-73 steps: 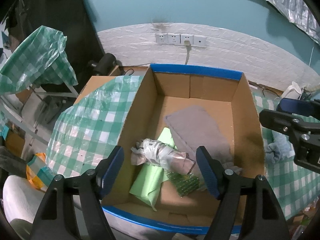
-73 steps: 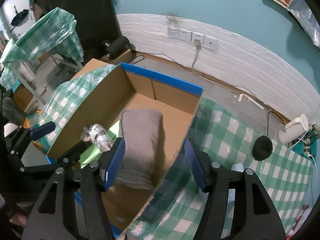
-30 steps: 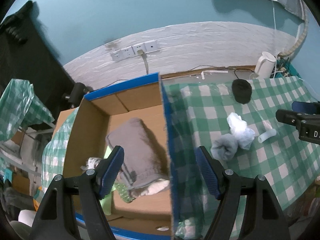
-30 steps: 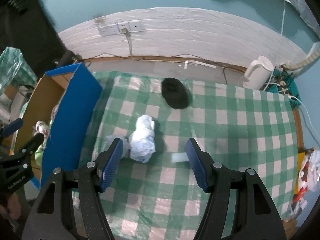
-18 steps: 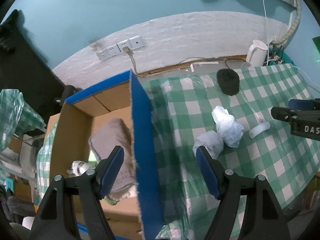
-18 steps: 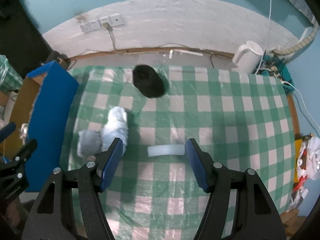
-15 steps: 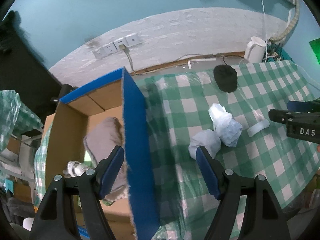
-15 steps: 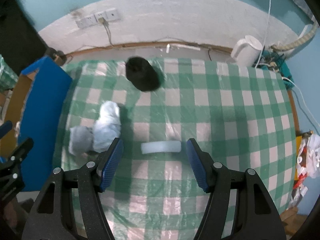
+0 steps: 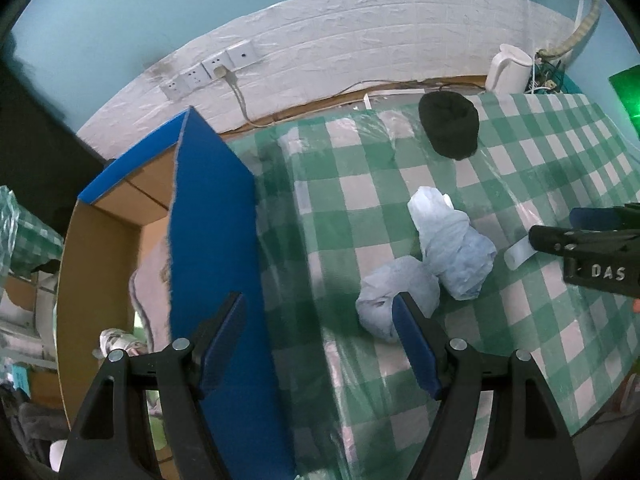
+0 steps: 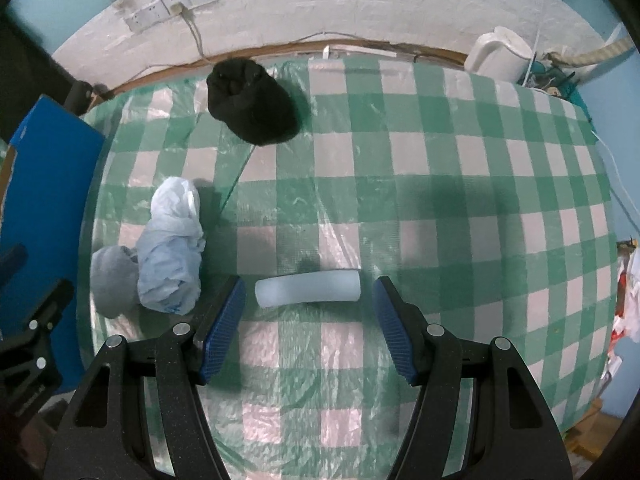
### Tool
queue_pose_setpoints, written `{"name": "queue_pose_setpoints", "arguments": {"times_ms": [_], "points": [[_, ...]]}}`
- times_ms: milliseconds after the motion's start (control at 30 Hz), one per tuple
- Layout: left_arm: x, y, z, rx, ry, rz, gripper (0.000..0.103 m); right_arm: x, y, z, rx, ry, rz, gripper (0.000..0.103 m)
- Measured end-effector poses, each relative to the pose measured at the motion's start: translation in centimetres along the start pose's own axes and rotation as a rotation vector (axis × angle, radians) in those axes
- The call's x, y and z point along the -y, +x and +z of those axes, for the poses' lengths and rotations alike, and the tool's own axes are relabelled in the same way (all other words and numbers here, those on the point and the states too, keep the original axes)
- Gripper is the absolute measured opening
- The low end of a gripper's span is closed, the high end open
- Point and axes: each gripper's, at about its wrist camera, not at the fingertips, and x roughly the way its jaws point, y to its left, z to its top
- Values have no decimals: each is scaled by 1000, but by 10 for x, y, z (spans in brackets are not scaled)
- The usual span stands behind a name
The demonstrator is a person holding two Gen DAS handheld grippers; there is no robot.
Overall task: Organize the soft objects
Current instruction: 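Move the left tool to the grey sock while the right tool reaches the white foam piece, then grasp the white foam piece with the right tool while the left tool grasps the grey sock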
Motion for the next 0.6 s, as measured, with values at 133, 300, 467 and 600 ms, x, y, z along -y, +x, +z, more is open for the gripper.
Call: {"name": "queue_pose_setpoints", "arguments": {"times_ms": [133,300,467,600], "points": [[5,5,2,-5,19,-8,76,-4,11,2,-25,-29,-6,65],[8,15,3,-28,22,-16,76,-7,24,2,-47,-63,-15,65],[11,19,5,-25,33,-21,76,-7,33,2,-53,-88,-28,65],[11,21,7,-28,26,-34,76,-6,39,0,-59,-108,-46,65]]}}
